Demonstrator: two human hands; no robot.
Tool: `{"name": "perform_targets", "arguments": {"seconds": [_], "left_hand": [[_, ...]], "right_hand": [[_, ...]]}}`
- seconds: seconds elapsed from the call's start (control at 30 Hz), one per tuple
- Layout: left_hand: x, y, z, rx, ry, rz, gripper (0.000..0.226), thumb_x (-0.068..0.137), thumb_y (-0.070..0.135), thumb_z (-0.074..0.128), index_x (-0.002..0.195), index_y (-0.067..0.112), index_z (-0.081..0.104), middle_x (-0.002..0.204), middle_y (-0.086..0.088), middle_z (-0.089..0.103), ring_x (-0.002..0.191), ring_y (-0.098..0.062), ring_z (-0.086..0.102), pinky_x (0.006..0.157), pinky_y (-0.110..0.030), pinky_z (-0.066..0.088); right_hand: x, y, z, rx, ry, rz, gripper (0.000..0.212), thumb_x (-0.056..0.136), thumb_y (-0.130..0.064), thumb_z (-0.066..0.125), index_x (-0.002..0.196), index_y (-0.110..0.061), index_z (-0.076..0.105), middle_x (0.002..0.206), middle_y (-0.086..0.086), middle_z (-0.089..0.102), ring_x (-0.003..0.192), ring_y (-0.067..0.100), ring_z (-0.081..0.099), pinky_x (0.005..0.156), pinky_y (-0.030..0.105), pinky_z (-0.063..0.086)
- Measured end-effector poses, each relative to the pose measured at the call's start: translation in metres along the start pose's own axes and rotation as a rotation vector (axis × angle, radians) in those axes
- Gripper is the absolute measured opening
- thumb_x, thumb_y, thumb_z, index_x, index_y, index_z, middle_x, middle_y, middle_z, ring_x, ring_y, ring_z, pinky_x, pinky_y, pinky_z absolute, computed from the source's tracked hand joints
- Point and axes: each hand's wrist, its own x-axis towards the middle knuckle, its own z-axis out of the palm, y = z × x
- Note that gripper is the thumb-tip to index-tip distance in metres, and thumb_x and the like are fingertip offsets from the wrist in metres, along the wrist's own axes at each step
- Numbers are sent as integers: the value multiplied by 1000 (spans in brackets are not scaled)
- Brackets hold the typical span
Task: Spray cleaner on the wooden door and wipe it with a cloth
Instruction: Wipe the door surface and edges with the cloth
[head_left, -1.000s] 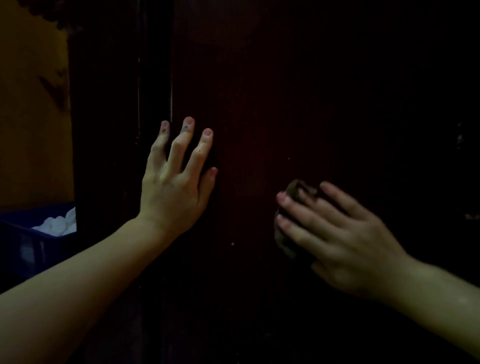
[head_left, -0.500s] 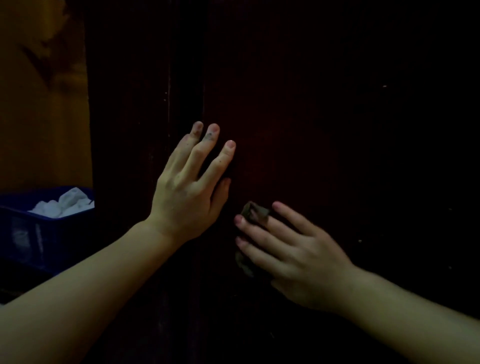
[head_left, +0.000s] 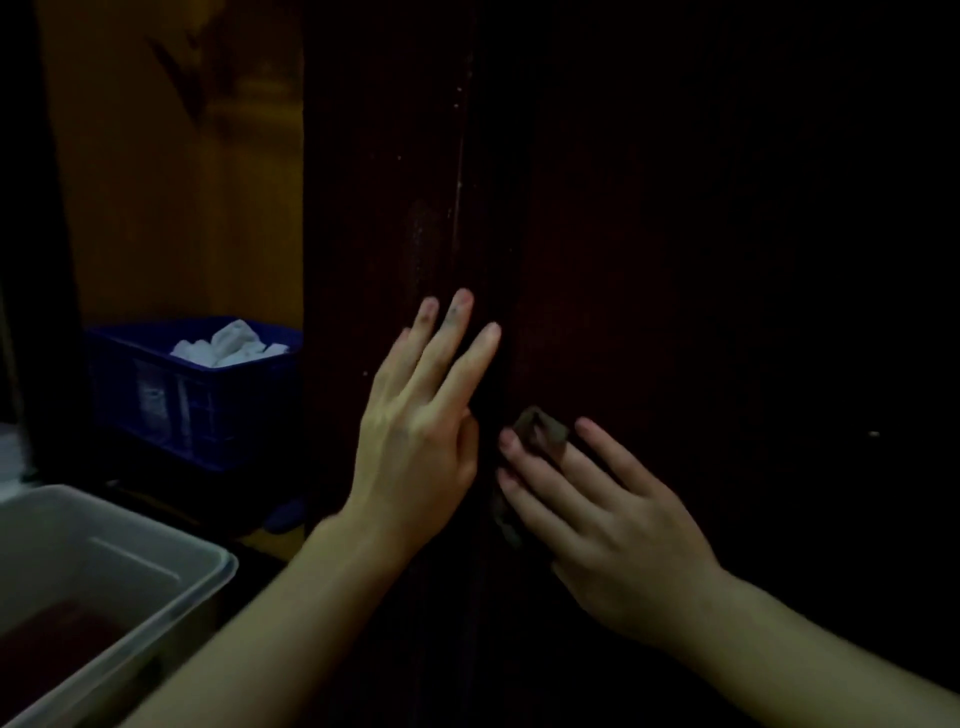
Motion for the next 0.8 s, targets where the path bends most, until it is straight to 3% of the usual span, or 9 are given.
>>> {"name": "perform_targets", "arguments": {"seconds": [0.07, 0.17, 0.3, 0.33, 0.4, 0.5, 0.63, 0.73, 0.8], "left_hand": [[-14, -1, -3, -53, -19, -42, 66, 84, -2, 52, 146, 13, 34, 157, -10, 24, 146, -24, 19, 111, -50, 34], [-17, -3, -8, -168, -5, -81, 79, 79, -10, 61, 148, 13, 29, 157, -8, 24, 144, -18, 25, 109, -45, 39], [-15, 1, -13, -291, 71, -159, 83, 77, -18, 54, 149, 10, 23, 158, -7, 21, 143, -2, 20, 104, -6, 30], [-15, 3, -12, -306, 86, -169, 83, 77, -19, 53, 149, 9, 22, 158, -8, 19, 144, -3, 18, 103, -3, 28], [-17, 3, -9, -307, 121, -192, 79, 78, -18, 52, 148, 8, 24, 158, -10, 17, 146, -11, 17, 108, -9, 27], [-24, 1, -2, -242, 168, -295, 64, 83, -3, 50, 145, 5, 31, 157, -11, 20, 146, -18, 19, 116, -24, 24], [-30, -2, 6, -134, 122, -330, 57, 85, 12, 39, 141, 5, 40, 153, -11, 30, 146, -20, 20, 117, -33, 24], [-29, -5, 7, -171, 160, -344, 58, 81, 9, 39, 139, 7, 44, 150, -10, 36, 144, -19, 26, 115, -37, 29], [-28, -5, 10, -178, 201, -359, 57, 80, 6, 39, 136, 7, 48, 148, -10, 40, 143, -19, 29, 115, -36, 30]], "right_hand": [[-1, 1, -2, 11, -34, -63, 57, 86, -34, 39, 140, -14, 45, 152, 12, 32, 134, 31, 40, 117, 49, 14], [30, 39, -25, -2, 114, 24, 58, 82, -33, 38, 136, -15, 50, 148, 14, 40, 127, 32, 49, 115, 49, 18], [87, 93, -60, -16, 252, 402, 63, 83, -31, 41, 143, -12, 39, 154, 14, 29, 140, 35, 31, 118, 48, 11], [94, 92, -61, -8, 259, 450, 63, 84, -31, 41, 144, -11, 37, 155, 14, 27, 142, 35, 26, 118, 49, 10], [94, 70, -51, -4, 238, 414, 64, 83, -31, 44, 143, -10, 39, 155, 15, 28, 141, 35, 27, 118, 49, 12], [68, 13, -21, 14, 125, 199, 62, 82, -30, 49, 140, -9, 45, 152, 16, 33, 133, 35, 41, 117, 49, 18], [36, -13, -6, 49, -38, 8, 56, 88, -32, 40, 139, -12, 47, 151, 14, 34, 133, 31, 42, 117, 47, 16], [50, 13, -21, 40, 55, -19, 50, 90, -27, 37, 136, -12, 50, 149, 15, 36, 129, 33, 47, 116, 47, 19], [78, 45, -39, 38, 191, 140, 51, 89, -22, 36, 137, -9, 49, 150, 17, 36, 129, 35, 46, 115, 48, 21]]}}
